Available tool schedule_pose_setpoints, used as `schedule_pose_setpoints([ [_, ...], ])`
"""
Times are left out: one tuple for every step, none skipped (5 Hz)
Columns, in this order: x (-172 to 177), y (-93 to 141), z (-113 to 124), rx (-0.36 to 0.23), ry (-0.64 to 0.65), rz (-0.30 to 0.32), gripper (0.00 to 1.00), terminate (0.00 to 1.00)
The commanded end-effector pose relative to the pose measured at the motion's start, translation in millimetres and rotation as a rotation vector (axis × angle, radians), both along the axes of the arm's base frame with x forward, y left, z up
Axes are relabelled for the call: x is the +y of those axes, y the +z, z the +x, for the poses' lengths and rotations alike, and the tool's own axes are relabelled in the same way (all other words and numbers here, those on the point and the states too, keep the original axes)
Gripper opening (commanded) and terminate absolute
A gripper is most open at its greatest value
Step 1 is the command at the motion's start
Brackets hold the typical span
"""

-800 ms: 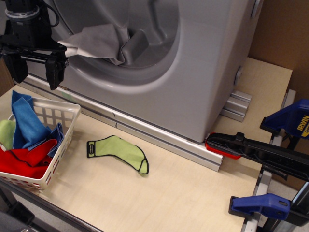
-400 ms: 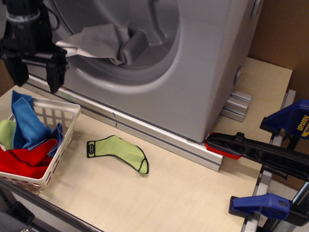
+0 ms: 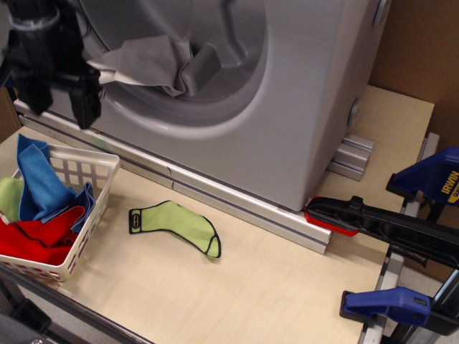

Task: Take clothes out of laundry machine

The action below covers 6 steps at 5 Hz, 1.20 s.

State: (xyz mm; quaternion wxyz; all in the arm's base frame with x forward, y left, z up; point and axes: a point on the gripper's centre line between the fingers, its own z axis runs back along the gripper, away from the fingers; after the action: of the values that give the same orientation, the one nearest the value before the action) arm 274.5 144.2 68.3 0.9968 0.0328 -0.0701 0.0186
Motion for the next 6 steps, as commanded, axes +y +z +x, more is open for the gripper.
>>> schedule_pose_setpoints([
  [-8.4, 52.6, 47.2, -0.233, -0.159, 0.08, 1.0, 0.0],
  [-6.9, 45.3, 80.3, -0.267, -0.206, 0.084, 1.0, 0.0],
  [-0.5, 39.2, 104.3, -0.256, -0.206, 0.123, 1.0, 0.0],
  [-6.6, 21.7, 124.7, -0.239, -0.234, 0.078, 1.0, 0.0],
  [-11.2, 5.2, 128.3, -0.163, -0.24, 0.077, 1.0, 0.0],
  [-6.7, -5.2, 127.2, -0.105, -0.258, 0.112, 1.0, 0.0],
])
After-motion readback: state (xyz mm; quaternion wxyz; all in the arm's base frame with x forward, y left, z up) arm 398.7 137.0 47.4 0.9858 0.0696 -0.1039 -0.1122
